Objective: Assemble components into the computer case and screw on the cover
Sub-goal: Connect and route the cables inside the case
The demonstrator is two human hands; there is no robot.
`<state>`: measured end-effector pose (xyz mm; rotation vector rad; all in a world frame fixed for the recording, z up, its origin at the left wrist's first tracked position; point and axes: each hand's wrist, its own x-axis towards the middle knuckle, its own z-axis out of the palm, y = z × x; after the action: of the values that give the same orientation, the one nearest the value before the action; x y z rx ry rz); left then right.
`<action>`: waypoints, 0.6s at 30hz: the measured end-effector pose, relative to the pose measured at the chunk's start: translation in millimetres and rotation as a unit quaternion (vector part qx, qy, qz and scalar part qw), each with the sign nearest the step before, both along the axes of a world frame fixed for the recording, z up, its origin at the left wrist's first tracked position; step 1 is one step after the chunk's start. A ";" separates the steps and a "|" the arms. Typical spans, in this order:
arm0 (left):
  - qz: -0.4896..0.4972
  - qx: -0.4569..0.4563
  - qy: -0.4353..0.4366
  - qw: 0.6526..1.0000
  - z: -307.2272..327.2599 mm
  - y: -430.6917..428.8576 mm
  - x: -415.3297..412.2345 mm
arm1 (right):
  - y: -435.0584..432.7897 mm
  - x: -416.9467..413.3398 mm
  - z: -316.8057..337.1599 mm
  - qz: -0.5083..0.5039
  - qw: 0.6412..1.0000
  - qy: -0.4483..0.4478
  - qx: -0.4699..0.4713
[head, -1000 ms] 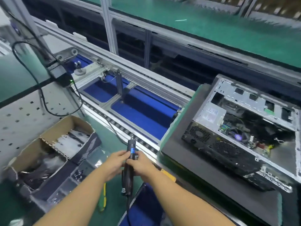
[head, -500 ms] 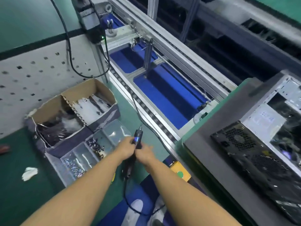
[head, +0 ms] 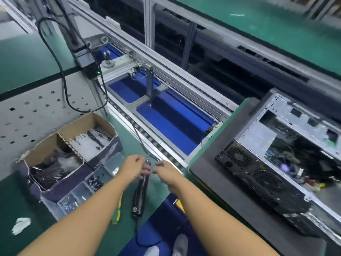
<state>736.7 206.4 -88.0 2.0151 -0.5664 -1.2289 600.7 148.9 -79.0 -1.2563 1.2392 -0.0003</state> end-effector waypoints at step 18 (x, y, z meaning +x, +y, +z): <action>-0.215 -0.239 0.051 0.946 143.8 -120.7 -188.2 | -26.1 -201.7 155.2 -0.261 0.944 -0.144 -0.137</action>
<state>548.5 85.7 55.8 1.4516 -1.1730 -1.2788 399.1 122.8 76.3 -1.0763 1.3068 -0.7407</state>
